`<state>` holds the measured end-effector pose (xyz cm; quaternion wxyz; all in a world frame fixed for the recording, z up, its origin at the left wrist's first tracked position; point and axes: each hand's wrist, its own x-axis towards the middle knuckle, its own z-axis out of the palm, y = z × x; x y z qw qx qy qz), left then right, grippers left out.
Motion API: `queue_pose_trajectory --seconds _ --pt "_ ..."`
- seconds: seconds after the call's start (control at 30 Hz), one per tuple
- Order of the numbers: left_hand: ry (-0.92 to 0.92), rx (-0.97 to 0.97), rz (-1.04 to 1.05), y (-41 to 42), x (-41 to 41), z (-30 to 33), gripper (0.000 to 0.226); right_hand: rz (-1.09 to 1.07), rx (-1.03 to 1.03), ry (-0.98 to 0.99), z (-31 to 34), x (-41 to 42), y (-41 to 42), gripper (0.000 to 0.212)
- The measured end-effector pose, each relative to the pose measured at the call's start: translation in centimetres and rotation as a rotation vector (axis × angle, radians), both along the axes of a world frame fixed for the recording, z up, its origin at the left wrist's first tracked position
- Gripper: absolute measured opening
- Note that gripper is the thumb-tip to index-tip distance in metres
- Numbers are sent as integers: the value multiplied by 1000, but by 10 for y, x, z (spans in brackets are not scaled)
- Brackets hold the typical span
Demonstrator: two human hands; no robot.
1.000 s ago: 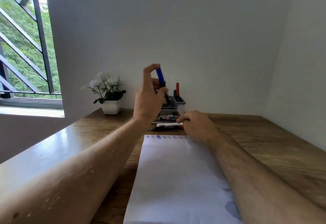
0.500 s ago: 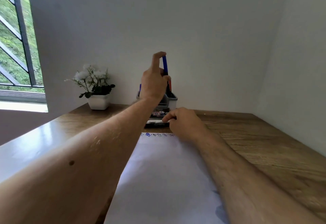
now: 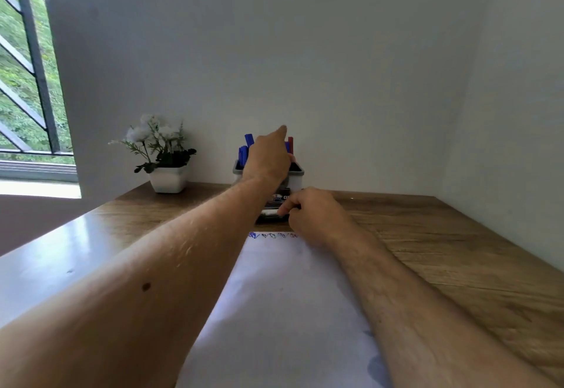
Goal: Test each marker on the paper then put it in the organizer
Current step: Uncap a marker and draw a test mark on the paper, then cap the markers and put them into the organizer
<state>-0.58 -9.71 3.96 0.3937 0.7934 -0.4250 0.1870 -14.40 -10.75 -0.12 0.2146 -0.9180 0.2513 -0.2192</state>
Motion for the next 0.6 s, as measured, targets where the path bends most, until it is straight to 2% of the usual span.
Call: queue_pose_trajectory --seconds 0.1,0.2,0.43,0.6 --pt "-1 -42 -25 14 -7 4 33 -31 -29 -28 2 -5 0 33" --pt "-42 -1 -45 30 -12 2 13 -97 -67 -71 2 -7 -5 30" --pt "-247 334 -7 68 -15 -27 17 -162 -96 -26 3 -15 -12 32" --pt "-206 481 -56 73 -11 -44 20 -103 -108 -15 1 -14 -11 34"
